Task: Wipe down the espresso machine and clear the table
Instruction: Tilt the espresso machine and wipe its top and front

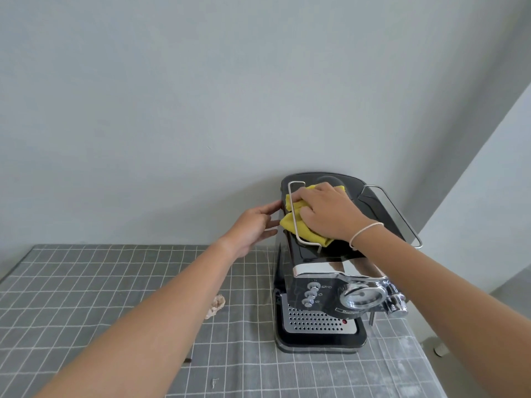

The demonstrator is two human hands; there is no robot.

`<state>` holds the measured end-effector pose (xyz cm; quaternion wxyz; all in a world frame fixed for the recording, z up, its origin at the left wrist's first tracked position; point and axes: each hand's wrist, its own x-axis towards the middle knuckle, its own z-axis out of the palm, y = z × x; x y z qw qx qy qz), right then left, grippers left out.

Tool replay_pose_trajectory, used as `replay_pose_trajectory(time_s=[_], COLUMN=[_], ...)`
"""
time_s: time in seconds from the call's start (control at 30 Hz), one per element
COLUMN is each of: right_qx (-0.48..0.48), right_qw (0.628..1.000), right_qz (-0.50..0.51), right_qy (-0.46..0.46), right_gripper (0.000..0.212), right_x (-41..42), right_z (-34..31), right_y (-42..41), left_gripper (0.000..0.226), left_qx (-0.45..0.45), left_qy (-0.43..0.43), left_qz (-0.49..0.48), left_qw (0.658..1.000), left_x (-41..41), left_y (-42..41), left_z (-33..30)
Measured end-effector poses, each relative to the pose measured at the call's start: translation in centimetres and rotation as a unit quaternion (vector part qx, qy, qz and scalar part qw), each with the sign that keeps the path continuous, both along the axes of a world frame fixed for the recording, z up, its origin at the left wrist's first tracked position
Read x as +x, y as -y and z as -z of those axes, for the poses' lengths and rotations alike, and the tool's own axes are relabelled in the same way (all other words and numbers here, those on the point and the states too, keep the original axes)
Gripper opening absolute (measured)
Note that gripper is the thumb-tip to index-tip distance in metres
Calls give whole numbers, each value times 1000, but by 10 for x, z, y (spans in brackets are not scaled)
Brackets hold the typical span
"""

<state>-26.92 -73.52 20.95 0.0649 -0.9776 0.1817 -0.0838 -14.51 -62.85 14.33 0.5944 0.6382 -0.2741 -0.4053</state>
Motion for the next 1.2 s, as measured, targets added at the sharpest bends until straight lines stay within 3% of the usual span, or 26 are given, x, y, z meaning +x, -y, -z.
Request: replay_pose_trajectory(time_s=[0.53,1.2], right_qx=[-10,-36], right_qw=[1000,996], right_qz=[2,5], right_qy=[-4,-86], right_gripper=[33,61], right_x=[0,-4], right_z=[-4,-3], right_y=[-5,1], left_gripper=[57,52], left_qx=[-2,7], left_qy=[-16,-21], left_qz=[-11,-15], left_qw=[1000,1000], left_x=[-3,-6], left_y=[0,-5], left_z=[-4,-4])
